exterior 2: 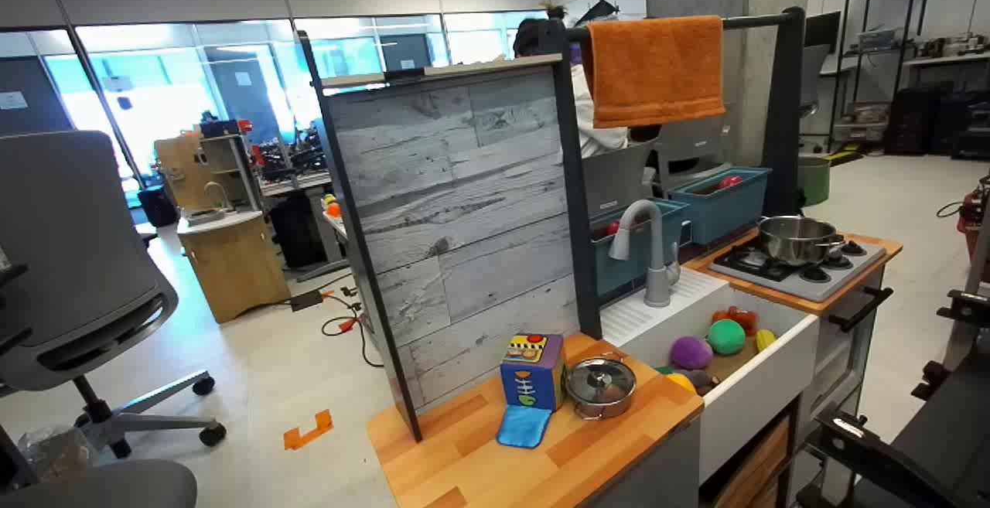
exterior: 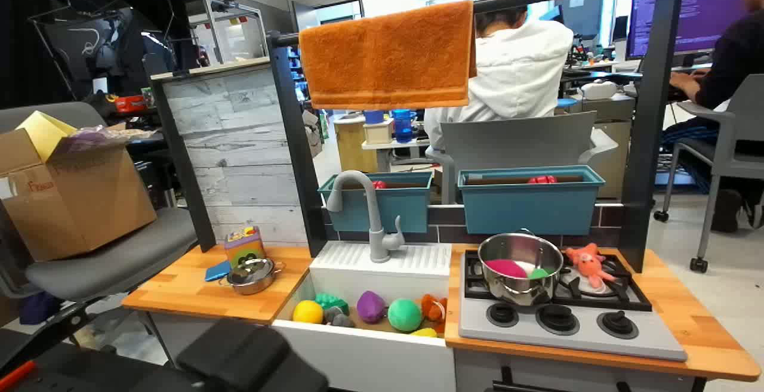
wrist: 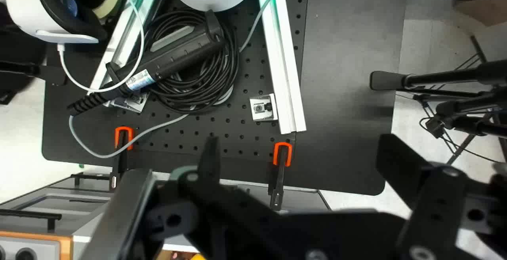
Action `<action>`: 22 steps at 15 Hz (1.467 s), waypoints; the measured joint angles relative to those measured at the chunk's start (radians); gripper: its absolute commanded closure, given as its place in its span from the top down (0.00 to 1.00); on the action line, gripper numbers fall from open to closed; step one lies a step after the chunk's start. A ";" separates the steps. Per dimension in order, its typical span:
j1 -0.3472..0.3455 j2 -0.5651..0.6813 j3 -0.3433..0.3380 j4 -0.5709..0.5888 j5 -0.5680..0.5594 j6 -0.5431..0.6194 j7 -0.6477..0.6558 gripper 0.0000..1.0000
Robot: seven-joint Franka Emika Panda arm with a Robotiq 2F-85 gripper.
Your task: Put the purple plush toy on top of the square toy.
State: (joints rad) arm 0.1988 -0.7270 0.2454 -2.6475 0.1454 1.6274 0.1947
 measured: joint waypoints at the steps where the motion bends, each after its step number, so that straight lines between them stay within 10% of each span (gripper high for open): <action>1: 0.000 0.000 0.000 0.000 0.000 0.000 0.000 1.00; 9: -0.077 0.032 -0.031 -0.084 -0.126 0.238 -0.010 1.00; 22: -0.300 0.424 -0.397 -0.103 -0.251 1.024 -0.332 1.00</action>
State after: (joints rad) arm -0.1016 -0.3029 -0.1521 -2.7510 -0.1055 2.6513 -0.1371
